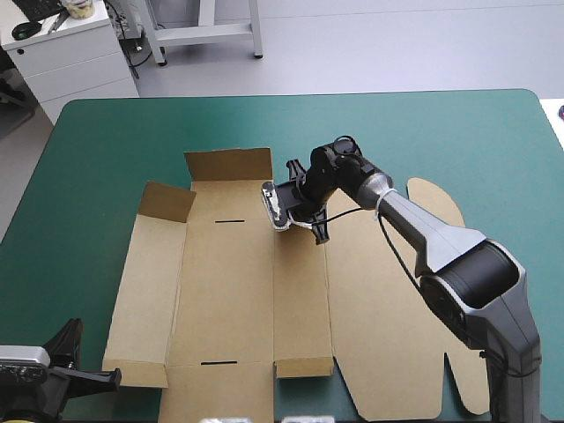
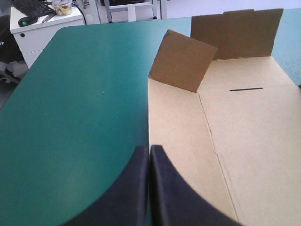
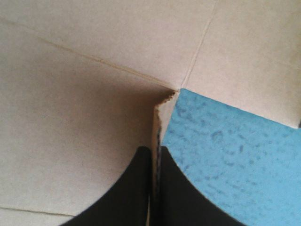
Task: Fold the box
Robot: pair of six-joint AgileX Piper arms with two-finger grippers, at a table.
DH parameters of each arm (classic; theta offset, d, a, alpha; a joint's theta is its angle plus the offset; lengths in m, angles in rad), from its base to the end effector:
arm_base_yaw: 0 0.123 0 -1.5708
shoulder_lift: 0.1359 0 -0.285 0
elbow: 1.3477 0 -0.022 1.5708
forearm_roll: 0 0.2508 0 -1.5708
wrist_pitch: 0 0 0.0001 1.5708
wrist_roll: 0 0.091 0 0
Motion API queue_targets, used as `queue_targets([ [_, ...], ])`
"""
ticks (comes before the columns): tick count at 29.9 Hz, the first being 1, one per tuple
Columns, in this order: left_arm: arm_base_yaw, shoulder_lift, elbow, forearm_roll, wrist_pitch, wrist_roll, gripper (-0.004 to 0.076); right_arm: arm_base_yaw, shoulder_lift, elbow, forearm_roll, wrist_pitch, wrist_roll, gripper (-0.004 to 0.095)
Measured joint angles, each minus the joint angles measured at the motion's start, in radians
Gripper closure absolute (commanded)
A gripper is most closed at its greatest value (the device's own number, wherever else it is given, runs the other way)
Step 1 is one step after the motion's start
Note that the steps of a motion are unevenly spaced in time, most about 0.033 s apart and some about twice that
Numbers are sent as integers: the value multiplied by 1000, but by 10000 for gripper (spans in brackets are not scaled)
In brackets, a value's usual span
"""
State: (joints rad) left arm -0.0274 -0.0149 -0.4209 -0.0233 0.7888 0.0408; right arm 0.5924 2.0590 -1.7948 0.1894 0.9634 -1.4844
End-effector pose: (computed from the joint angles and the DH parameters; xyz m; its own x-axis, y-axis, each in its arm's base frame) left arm 0.0111 -0.0018 0.2777 -0.2613 0.0315 -0.9647 0.0497 0.9986 0.0192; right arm 0.3700 0.2660 0.2503 0.4488 -0.8662 -0.2198 -0.8544 -0.3438 -0.3897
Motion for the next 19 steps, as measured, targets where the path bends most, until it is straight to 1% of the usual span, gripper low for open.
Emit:
queue_targets([
  [2, 0, 0, 0, 0, 0, 0, 734, 0, 1, 0, 6, -8, 18, 689],
  [5, 0, 0, 0, 0, 0, 0, 734, 1, 8, 0, 5, -15, 52, 390],
  [7, 0, 0, 0, 0, 0, 0, 734, 1, 9, -1, 5, -23, 109, 196],
  [8, 0, 0, 0, 0, 0, 0, 734, 1, 9, -4, 5, -28, 149, 127],
  [9, 0, 0, 0, 0, 0, 0, 734, 1, 10, -11, 5, -32, 187, 83],
  [10, 0, 0, 0, 0, 0, 0, 734, 1, 10, -22, 5, -35, 220, 63],
  [14, 0, 0, 0, 0, 0, 0, 734, 1, 10, -84, 5, -33, 366, 60],
  [16, 0, 0, 0, 0, 0, 0, 734, 1, 10, -132, -9, -24, 464, 97],
  [17, 0, 0, 0, 0, 0, 0, 734, 2, 10, -156, -22, -19, 515, 132],
  [19, 0, 0, 0, 0, 0, 0, 734, 3, 8, -199, -85, -11, 673, 218],
])
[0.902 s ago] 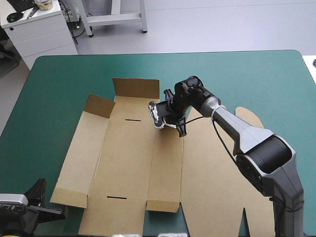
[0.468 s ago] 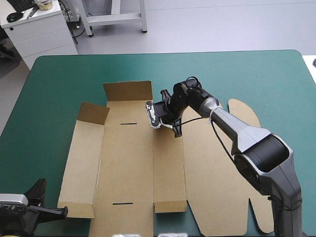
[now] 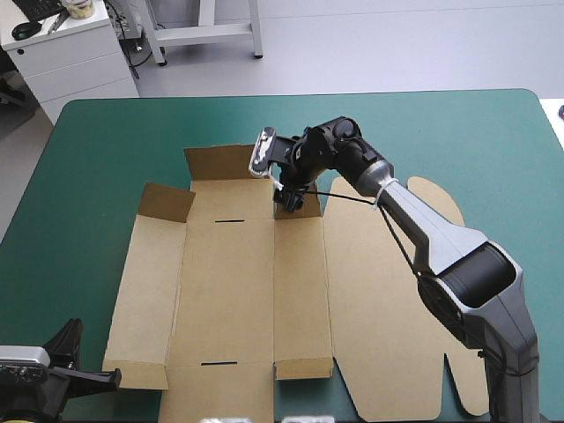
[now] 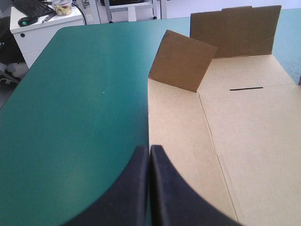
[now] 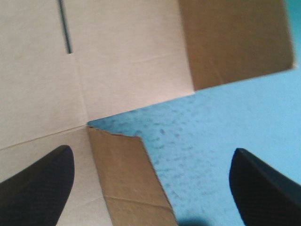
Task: Fold the box
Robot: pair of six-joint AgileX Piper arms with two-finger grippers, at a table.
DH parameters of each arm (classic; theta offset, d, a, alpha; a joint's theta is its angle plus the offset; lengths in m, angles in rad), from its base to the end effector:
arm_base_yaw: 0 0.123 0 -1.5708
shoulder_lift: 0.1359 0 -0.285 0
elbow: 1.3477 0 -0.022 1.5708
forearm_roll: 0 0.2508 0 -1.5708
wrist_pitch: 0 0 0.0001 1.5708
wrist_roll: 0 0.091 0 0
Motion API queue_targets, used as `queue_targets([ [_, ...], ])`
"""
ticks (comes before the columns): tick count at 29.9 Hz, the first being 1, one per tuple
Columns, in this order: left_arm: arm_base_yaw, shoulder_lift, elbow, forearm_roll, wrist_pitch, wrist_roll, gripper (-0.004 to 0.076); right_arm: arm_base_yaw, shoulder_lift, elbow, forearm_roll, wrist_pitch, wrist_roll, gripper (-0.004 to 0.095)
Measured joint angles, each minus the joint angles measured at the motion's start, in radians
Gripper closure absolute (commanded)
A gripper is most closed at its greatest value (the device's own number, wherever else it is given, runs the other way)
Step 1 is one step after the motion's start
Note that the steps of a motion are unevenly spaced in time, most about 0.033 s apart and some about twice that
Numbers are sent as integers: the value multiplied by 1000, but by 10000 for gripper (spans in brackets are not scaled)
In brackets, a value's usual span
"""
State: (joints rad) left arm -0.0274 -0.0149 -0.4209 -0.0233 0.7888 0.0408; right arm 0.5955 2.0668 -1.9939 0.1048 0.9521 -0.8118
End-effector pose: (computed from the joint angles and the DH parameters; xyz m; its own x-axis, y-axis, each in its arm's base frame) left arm 0.0111 -0.0018 0.2777 -0.2613 0.0315 -0.9647 0.0497 0.9986 0.0192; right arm 0.3869 0.2715 0.3055 -0.0772 -0.8734 -0.4808 -0.8937 0.2743 -0.3549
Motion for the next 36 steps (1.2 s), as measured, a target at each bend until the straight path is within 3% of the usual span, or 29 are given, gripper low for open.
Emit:
queue_targets([
  [3, 0, 0, 0, 0, 0, 0, 734, 0, -7, -42, -129, 12, 257, 444],
  [7, 0, 0, 0, 0, 0, 0, 731, 0, -9, -87, -280, 45, 553, 905],
  [9, 0, 0, 0, 0, -2, 0, 716, 0, -9, -105, -335, 81, 678, 905],
  [11, 0, 0, 0, 0, -4, 0, 650, 0, -11, -115, -384, 103, 783, 908],
  [14, 0, 0, 0, 0, -6, 0, 465, -2, -23, -117, -435, 138, 875, 909],
  [15, 0, 0, 0, 0, -8, 0, 358, -3, -31, -117, -441, 162, 887, 909],
  [18, 0, 0, 0, 0, -8, 0, 144, -3, -59, -117, -448, 223, 904, 909],
  [19, 0, 0, 0, 0, -8, 0, 111, -3, -70, -117, -449, 236, 909, 909],
  [28, 0, 0, 0, 1, -8, 0, 88, -3, -194, -85, -408, 276, 941, 909],
  [36, 0, 0, 0, -9, -8, 0, 88, -3, -409, 269, -363, 204, 958, 909],
])
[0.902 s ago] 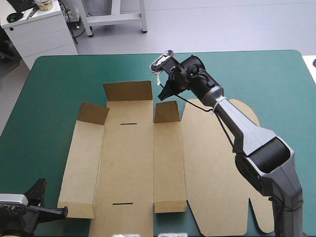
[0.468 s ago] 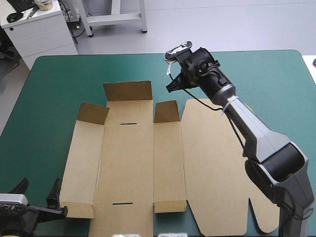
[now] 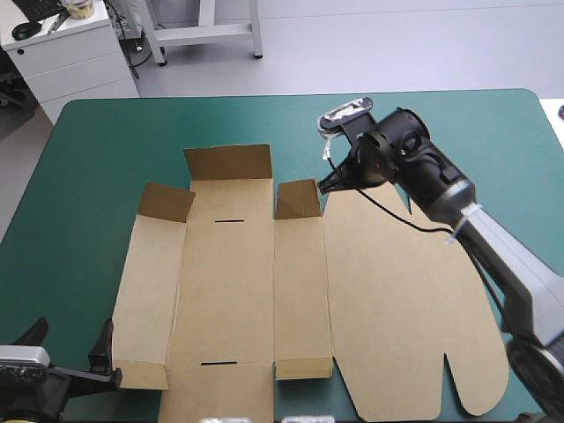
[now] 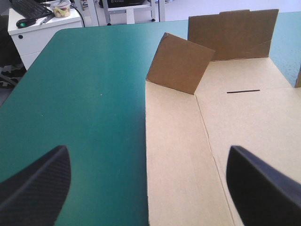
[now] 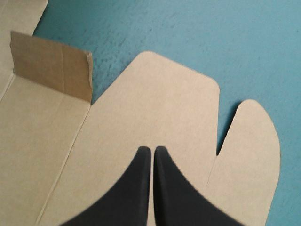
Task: Fold the box
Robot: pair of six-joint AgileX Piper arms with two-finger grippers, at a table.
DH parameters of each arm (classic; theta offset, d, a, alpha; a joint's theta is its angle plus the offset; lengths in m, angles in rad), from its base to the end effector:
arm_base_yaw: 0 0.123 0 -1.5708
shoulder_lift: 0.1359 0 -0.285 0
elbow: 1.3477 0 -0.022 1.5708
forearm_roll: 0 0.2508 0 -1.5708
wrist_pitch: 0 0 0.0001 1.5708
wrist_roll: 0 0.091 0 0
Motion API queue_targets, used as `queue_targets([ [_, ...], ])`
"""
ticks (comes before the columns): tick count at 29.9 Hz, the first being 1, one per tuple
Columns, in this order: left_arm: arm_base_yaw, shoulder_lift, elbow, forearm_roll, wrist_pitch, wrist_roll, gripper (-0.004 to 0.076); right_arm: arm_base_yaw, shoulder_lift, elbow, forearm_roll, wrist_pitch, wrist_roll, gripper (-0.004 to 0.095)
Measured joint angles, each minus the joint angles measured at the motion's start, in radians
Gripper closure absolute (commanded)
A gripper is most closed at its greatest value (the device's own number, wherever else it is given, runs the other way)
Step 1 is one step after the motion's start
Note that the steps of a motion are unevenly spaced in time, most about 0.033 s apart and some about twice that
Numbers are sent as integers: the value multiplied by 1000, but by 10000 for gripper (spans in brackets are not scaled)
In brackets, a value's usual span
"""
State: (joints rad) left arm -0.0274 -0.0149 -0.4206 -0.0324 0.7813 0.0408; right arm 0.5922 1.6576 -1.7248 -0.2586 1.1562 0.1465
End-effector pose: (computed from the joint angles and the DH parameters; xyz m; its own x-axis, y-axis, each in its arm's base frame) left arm 0.0113 -0.0024 0.2783 -0.2545 0.0248 -0.9668 0.0540 0.9985 0.0114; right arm 0.3072 0.1810 0.3873 -0.7103 -0.4306 -0.5568 -0.4077 0.8965 -0.1733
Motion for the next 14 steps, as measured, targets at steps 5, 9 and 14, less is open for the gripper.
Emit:
queue_targets([
  [5, 0, 21, -14, -13, 20, 0, 88, 0, -219, 263, 6, -75, 33, 909],
  [9, 0, 136, -82, -35, 35, 0, 88, 0, -408, 452, 10, -150, 75, 909],
  [14, -7, 390, -250, -122, 102, 17, 88, 0, -636, 630, 10, -237, 142, 909],
])
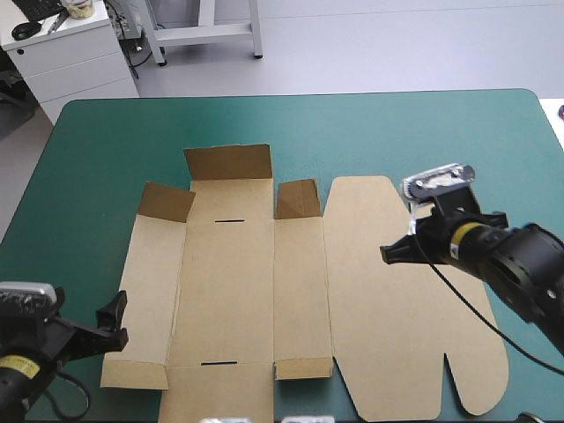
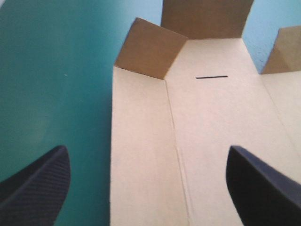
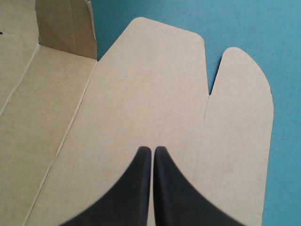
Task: Fold the box
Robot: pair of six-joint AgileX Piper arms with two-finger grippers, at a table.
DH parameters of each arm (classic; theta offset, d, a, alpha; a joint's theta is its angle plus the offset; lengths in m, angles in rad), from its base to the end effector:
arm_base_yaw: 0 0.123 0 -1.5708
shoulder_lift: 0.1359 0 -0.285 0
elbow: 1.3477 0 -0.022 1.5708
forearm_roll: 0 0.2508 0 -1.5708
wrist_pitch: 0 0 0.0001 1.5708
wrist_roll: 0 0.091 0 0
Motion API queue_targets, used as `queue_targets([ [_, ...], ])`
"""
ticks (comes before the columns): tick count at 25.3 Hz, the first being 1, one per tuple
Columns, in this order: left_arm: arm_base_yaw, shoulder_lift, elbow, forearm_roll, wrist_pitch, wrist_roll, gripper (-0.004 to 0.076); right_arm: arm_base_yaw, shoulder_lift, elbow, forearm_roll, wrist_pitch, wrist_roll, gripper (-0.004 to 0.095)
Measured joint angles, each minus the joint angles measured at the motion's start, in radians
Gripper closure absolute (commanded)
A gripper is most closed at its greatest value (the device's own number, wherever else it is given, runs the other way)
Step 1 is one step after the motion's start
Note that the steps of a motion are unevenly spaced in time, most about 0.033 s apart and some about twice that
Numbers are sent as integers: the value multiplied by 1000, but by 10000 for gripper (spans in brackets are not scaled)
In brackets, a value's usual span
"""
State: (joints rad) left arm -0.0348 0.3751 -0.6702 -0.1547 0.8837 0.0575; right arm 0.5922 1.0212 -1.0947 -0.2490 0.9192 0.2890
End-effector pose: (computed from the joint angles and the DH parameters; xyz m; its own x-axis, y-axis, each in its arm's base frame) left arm 0.0549 -0.0128 0.3333 -0.4805 -0.0241 -0.8767 0.1196 0.9885 -0.0927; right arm 0.1718 0.0941 0.3853 -0.6143 -0.2530 -0.7474 -0.3476 0.9371 -0.0316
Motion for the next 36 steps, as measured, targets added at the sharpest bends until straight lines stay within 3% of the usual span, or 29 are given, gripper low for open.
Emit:
queue_targets([
  [8, 0, 342, -109, -191, 165, 50, 88, 0, -239, 200, 0, 2, 15, 909],
  [19, 31, 367, 3, -127, 218, 8, 88, 0, -307, 320, 0, 9, 19, 909],
  [21, 77, 367, 4, -63, 222, -16, 117, 0, -307, 320, 0, 14, 19, 909],
  [25, 103, 395, 4, -6, 218, -23, 329, 0, -307, 320, 34, 20, 11, 909],
  [28, 131, 463, 4, 66, 184, -79, 430, 0, -307, 320, 38, 20, 8, 909],
  [36, 171, 597, 4, 33, 137, -43, 444, 0, -307, 320, 42, 20, -8, 909],
])
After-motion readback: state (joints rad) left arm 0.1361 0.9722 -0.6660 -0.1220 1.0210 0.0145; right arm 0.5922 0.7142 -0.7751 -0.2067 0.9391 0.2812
